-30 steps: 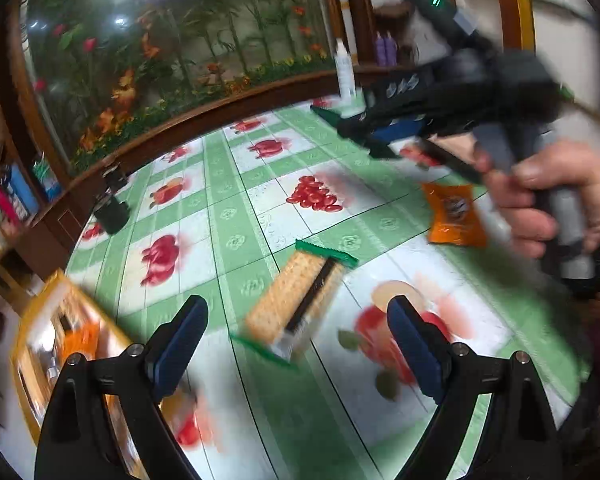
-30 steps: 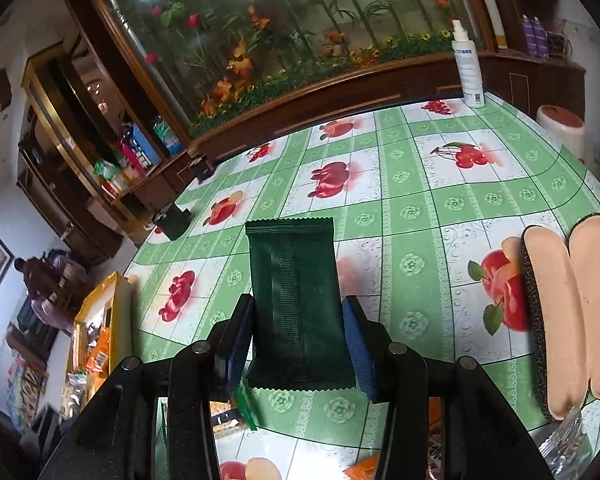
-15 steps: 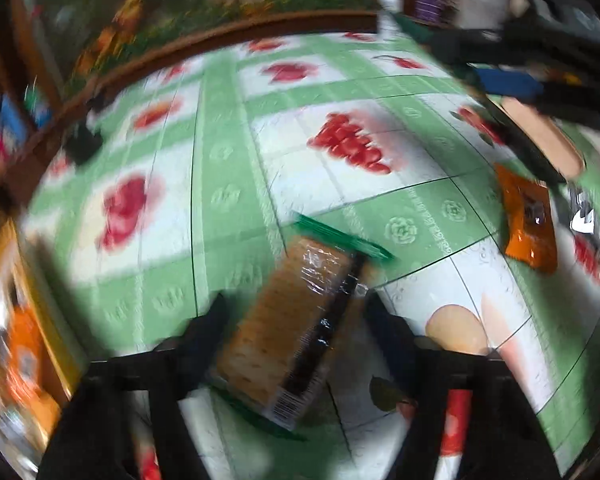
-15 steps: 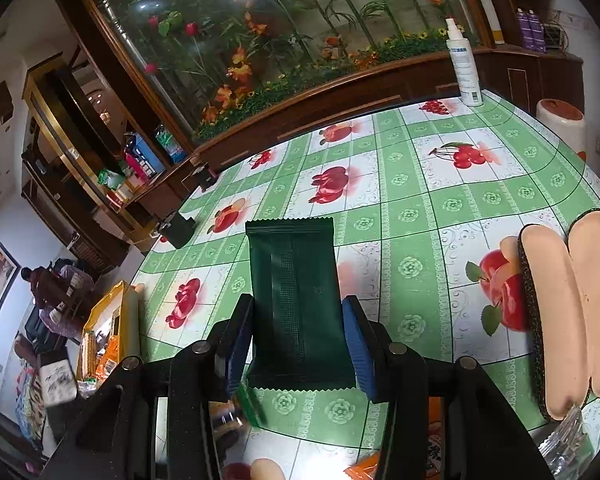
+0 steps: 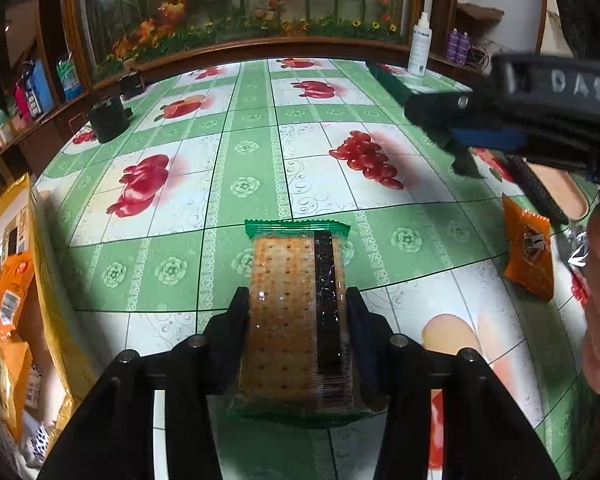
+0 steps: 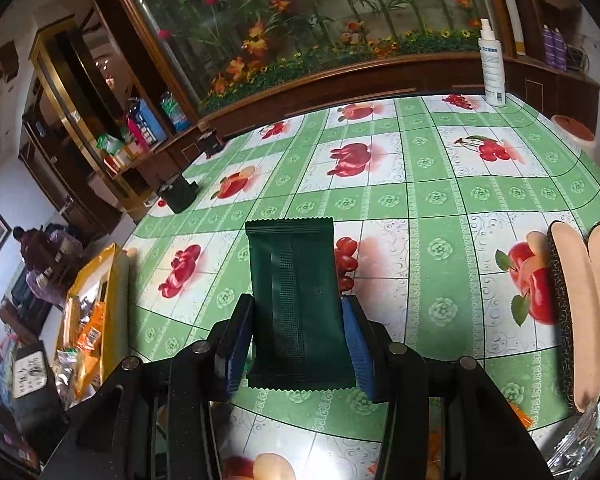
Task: Organize snacks
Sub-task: 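Carry the cracker pack and green packet to the tray and release them, then move back to the table and grasp the orange snack packet with the left gripper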
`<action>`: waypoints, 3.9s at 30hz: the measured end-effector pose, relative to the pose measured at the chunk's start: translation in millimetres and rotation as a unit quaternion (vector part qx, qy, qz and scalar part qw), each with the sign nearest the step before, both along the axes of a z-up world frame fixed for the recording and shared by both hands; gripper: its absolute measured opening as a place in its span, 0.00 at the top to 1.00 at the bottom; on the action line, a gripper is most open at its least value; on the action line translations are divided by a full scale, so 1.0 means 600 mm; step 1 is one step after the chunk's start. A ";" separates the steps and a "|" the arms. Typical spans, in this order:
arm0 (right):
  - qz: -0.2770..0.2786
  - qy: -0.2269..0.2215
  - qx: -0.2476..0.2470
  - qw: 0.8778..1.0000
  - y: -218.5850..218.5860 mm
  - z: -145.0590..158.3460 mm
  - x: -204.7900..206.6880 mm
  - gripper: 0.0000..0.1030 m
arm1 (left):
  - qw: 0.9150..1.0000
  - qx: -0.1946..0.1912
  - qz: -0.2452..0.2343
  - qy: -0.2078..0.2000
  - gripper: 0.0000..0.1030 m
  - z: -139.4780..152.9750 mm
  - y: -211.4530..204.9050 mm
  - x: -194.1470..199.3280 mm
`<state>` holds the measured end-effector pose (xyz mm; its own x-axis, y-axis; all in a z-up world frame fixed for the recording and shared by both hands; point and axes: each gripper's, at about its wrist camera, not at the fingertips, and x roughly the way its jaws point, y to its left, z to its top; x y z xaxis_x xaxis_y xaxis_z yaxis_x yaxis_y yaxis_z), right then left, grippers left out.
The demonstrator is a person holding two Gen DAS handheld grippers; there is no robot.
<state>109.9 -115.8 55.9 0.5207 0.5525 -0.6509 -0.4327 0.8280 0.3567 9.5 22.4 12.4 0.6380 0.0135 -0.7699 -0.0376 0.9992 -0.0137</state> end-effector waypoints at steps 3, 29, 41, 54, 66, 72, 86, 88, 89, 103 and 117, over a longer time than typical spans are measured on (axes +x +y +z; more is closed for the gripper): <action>0.001 -0.003 -0.008 1.000 0.003 -0.002 -0.001 0.53 | 1.000 -0.027 0.002 -0.007 0.56 0.007 0.009 -0.010; 0.199 -0.035 -0.002 0.979 0.380 0.049 -0.170 0.53 | 0.967 -0.078 0.206 -0.131 0.55 0.137 0.334 -0.314; 0.227 -0.005 -0.048 0.973 0.476 0.002 -0.152 0.53 | 0.974 -0.049 0.190 -0.109 0.55 0.111 0.326 -0.291; 0.239 0.006 -0.069 0.969 0.488 -0.025 -0.147 0.53 | 0.976 -0.033 0.193 -0.099 0.55 0.089 0.323 -0.266; 0.237 0.007 -0.076 0.968 0.495 -0.030 -0.149 0.53 | 0.974 -0.033 0.198 -0.105 0.55 0.082 0.319 -0.265; 0.238 0.003 -0.079 0.968 0.498 -0.031 -0.152 0.53 | 0.973 -0.033 0.200 -0.108 0.55 0.079 0.319 -0.266; 0.241 -0.010 -0.099 0.965 0.521 -0.043 -0.155 0.53 | 0.971 -0.031 0.209 -0.110 0.54 0.073 0.322 -0.272; 0.241 -0.016 -0.101 0.965 0.522 -0.042 -0.158 0.53 | 0.971 -0.033 0.209 -0.110 0.54 0.072 0.322 -0.271; 0.241 -0.018 -0.102 0.965 0.523 -0.042 -0.159 0.53 | 0.971 -0.032 0.210 -0.111 0.54 0.072 0.322 -0.271; 0.237 -0.049 -0.102 0.965 0.504 -0.017 -0.173 0.39 | 0.970 -0.019 0.210 -0.121 0.25 0.097 0.295 -0.287; 0.218 -0.005 -0.011 0.976 0.452 0.032 -0.151 0.39 | 0.966 0.004 0.213 -0.149 0.14 0.151 0.262 -0.323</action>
